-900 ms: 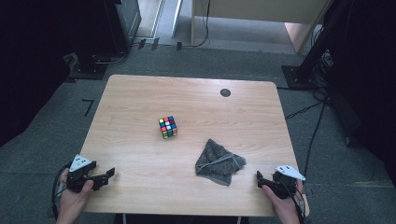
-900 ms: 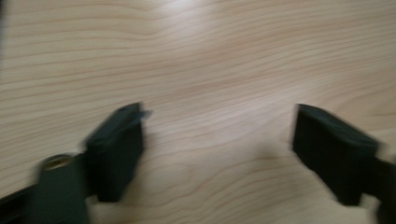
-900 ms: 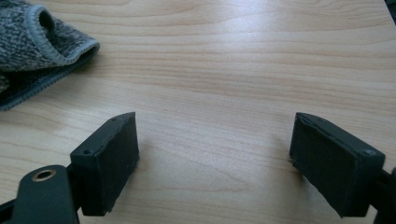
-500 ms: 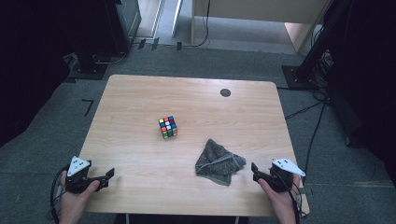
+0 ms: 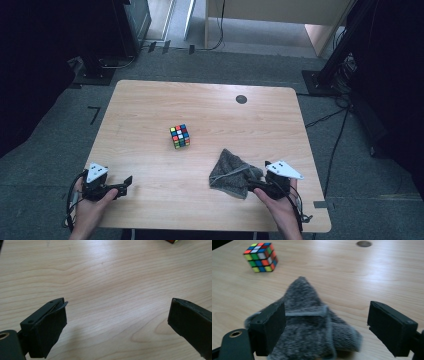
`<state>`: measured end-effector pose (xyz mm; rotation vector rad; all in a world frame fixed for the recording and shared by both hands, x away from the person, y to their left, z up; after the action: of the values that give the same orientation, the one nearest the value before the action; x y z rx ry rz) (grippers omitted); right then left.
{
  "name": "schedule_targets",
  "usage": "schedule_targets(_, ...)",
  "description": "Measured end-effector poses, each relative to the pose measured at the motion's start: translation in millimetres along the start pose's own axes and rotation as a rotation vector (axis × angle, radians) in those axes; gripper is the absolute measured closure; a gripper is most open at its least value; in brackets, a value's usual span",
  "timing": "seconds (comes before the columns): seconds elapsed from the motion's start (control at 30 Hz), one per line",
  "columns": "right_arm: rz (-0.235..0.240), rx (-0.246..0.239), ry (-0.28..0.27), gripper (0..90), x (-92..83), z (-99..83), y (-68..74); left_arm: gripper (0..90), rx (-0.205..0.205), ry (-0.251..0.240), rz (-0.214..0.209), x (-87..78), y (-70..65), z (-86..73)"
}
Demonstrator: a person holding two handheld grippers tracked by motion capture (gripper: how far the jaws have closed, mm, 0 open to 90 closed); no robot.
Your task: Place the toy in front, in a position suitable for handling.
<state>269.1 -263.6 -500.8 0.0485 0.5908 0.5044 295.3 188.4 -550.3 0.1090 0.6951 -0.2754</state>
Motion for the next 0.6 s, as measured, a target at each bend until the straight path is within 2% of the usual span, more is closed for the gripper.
schedule_targets(0.03,0.041,-0.017,0.010,13.7,5.9,1.9,9.2,2.0,0.007,0.001,-0.012,2.5,-3.5,2.0)
schedule_targets(0.13,0.079,-0.041,0.011,13.6,10.9,4.3,22.0,2.0,0.028,-0.006,-0.017,3.6,-9.0,4.4)
schedule_targets(0.23,0.103,-0.043,0.015,13.7,15.5,3.0,30.3,2.0,0.033,-0.011,-0.018,3.5,-12.4,5.3)
schedule_targets(0.33,0.106,-0.053,0.022,13.7,19.9,1.1,32.4,2.1,0.032,-0.004,-0.027,3.4,-15.1,4.9)
schedule_targets(0.37,0.110,-0.074,0.031,13.6,25.1,-0.8,35.3,2.1,0.038,-0.008,-0.029,1.7,-18.1,5.4)
schedule_targets(0.43,0.128,-0.082,0.040,13.4,31.3,-2.4,39.2,2.1,0.051,-0.013,-0.025,0.6,-20.3,6.5)
schedule_targets(0.5,0.132,-0.086,0.050,13.4,38.9,-3.6,41.7,2.1,0.038,-0.018,-0.031,1.6,-21.8,9.1)
schedule_targets(0.6,0.111,-0.106,0.073,13.4,49.3,-7.1,43.2,2.1,0.038,-0.020,-0.040,5.2,-25.9,13.7)
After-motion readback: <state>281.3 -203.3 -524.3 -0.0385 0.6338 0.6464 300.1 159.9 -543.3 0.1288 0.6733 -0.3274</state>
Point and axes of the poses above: each handheld gripper's, and its own axes: x roughly forward along the jaws, z roughly out of its top, y roughly to its left, the point moved 7 cm from there along x, roughly forward along the jaws, and after that the axes turned 7 degrees about z, right-handed, at the moved point
